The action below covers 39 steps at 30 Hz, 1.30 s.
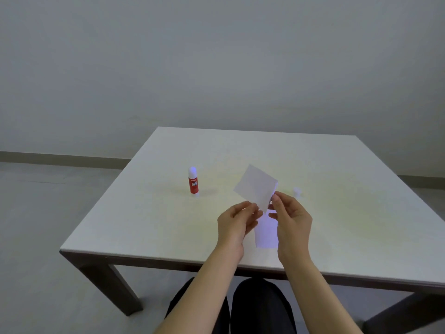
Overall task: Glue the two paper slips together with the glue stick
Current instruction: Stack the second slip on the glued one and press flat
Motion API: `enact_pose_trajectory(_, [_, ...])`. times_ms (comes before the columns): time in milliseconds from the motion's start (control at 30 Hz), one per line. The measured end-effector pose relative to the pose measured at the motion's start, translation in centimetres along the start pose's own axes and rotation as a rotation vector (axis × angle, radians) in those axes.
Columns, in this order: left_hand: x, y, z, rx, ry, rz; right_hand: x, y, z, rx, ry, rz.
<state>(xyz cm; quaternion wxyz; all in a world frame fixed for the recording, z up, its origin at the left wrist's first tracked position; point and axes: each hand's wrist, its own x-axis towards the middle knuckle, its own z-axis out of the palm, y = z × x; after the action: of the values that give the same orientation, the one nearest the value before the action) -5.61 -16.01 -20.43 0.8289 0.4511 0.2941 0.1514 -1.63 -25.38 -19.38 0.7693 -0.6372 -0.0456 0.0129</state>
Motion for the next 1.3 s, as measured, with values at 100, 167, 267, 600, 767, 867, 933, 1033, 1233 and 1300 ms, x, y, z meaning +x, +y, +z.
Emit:
enact_pose_trajectory(100, [0.5, 0.3, 0.2, 0.067, -0.013, 0.018, 0.5, -0.1, -0.2, -0.008, -0.017, 0.005])
enact_pose_trajectory(167, [0.9, 0.6, 0.3, 0.11, -0.009, 0.035, 0.7, -0.1, -0.1, -0.007, -0.046, 0.018])
enact_pose_trajectory(267, [1.5, 1.3, 0.5, 0.128, 0.0, 0.099, 1.0, 0.0, -0.3, -0.036, -0.043, 0.02])
enact_pose_trajectory(600, [2.2, 1.1, 0.6, 0.171, 0.021, 0.173, 1.9, 0.3, -3.2, -0.106, -0.113, 0.163])
enact_pose_trajectory(767, [2.1, 0.1, -0.1, 0.389, 0.034, 0.251, 3.2, 0.2, -5.1, -0.232, -0.072, 0.144])
enact_pose_trajectory(867, [1.9, -0.4, -0.3, 0.456, 0.05, 0.29, 3.5, 0.3, -5.5, -0.312, -0.118, 0.166])
enact_pose_trajectory(933, [1.9, -0.5, -0.5, 0.525, 0.069, 0.332, 3.6, 0.5, -5.6, -0.358, -0.117, 0.158])
enact_pose_trajectory(1033, [2.0, -1.0, -0.9, 0.663, 0.076, 0.384, 3.5, 1.1, -5.9, -0.497, -0.135, 0.138])
enact_pose_trajectory(1233, [2.1, -1.8, -1.4, 0.766, 0.06, 0.392, 3.1, 2.2, -6.1, -0.661, -0.158, 0.143])
enact_pose_trajectory(1300, [2.2, -2.1, -1.6, 0.773, 0.053, 0.385, 2.9, 2.4, -6.4, -0.685, -0.16, 0.131])
